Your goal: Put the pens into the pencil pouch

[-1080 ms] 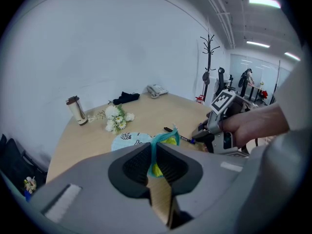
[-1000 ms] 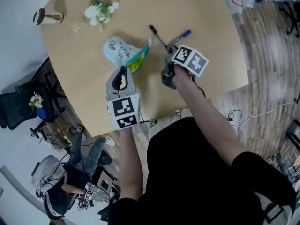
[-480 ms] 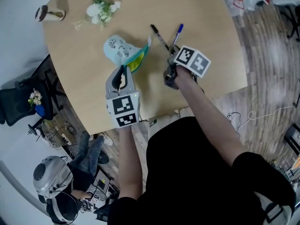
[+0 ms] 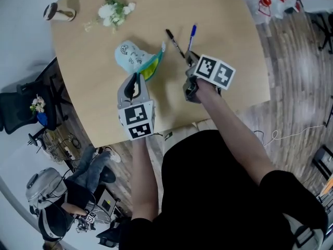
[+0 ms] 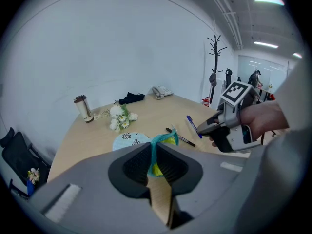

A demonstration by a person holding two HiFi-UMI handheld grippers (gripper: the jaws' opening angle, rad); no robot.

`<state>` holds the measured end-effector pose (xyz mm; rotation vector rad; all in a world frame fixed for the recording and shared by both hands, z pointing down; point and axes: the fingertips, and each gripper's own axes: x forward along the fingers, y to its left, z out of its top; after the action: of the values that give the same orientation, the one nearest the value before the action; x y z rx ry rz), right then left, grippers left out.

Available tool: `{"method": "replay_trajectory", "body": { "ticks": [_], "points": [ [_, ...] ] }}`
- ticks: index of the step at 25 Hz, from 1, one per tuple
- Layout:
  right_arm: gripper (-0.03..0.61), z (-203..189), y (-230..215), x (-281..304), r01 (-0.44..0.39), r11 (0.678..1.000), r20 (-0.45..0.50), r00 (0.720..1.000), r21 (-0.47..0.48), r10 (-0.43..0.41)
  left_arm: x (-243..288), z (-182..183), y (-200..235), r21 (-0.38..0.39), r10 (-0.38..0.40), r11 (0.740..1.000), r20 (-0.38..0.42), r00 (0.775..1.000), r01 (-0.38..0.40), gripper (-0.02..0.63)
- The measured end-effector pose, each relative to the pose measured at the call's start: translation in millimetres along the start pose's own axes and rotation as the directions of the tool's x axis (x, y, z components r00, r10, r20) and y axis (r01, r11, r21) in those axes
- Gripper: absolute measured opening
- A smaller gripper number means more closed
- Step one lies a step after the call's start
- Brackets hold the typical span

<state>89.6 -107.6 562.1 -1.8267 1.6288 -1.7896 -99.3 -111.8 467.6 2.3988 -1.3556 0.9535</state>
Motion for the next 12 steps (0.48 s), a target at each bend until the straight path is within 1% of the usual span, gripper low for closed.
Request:
{"method": "replay_trajectory", "body": {
  "ticks": [3, 6, 12],
  "points": [
    [0.046, 2, 8, -6, -0.041, 0.999, -0.015, 0.999, -0.022, 0.041, -1, 0, -3, -0.008, 0.007, 1.000, 0.001, 1.000, -0.007, 0.034],
    [0.046, 4, 16, -13, -0.078, 0.995, -0.035, 0.996, -0.065, 0.076, -1, 0, -6, -0.011, 0.015, 1.000, 0.004, 1.000, -0.015, 0.034],
    [0.044, 0, 29, -28, -0.157, 0.977, -0.093, 0.985, -0.144, 0.145, -1, 0, -9, -0.026, 0.023, 0.999, 0.014, 1.000, -0.023, 0.035]
  ]
}}
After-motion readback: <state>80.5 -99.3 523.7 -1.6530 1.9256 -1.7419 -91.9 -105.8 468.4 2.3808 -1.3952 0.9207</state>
